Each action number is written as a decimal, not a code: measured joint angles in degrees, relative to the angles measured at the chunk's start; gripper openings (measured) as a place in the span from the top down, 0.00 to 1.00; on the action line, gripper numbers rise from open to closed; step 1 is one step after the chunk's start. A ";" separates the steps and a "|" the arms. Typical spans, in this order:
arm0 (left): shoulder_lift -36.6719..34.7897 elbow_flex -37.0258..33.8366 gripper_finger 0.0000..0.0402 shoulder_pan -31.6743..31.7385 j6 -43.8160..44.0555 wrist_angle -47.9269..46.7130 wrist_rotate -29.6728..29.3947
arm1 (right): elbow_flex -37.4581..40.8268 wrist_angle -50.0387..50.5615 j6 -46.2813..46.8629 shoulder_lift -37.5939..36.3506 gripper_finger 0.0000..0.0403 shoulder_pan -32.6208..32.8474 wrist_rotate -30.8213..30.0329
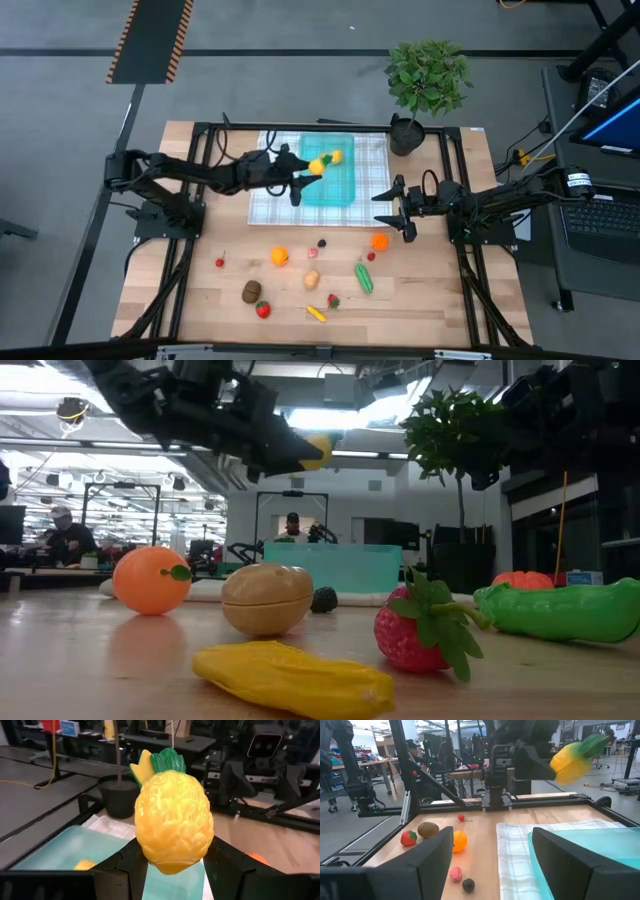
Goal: Pick and placing Produce into tupperware
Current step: Put the yellow pineapple into the green bin, then put the orange pumpkin into the green bin
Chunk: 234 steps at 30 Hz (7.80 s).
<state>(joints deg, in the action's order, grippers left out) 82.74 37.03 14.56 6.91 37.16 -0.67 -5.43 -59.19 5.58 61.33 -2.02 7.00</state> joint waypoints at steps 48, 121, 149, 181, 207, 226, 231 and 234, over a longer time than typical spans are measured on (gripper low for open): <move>17.02 23.85 0.60 5.42 -5.65 -47.36 5.54 | -0.02 5.12 0.38 0.01 0.32 0.02 0.04; 18.22 25.75 0.45 0.91 -11.97 -45.99 -2.03 | -0.02 6.22 2.88 0.00 0.32 0.01 0.07; -12.01 -1.47 0.45 -17.68 -8.47 -22.22 -7.18 | -4.24 10.89 -1.57 -0.75 0.32 0.02 10.19; -28.50 -20.56 0.45 -26.14 -2.86 -13.53 -16.39 | -28.82 70.80 0.32 -2.53 0.32 5.72 4.57; -28.48 -20.56 0.46 -26.11 -1.06 -14.00 -16.39 | -37.22 91.53 7.40 6.43 0.32 10.32 -1.17; -28.43 -20.56 0.45 -26.11 -0.98 -14.00 -16.39 | -37.22 89.17 5.94 20.15 0.32 14.93 -3.11; -28.43 -20.56 0.46 -26.11 -0.91 -14.00 -16.39 | -37.22 86.79 5.93 23.23 0.32 14.93 -3.08; -28.43 -20.56 0.45 -26.11 -0.94 -14.00 -16.39 | -37.22 86.45 5.98 24.46 0.32 14.93 -3.08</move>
<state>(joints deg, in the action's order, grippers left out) 54.30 16.47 -11.55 5.97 23.16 -17.06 -42.65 27.27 11.56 85.79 12.91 3.92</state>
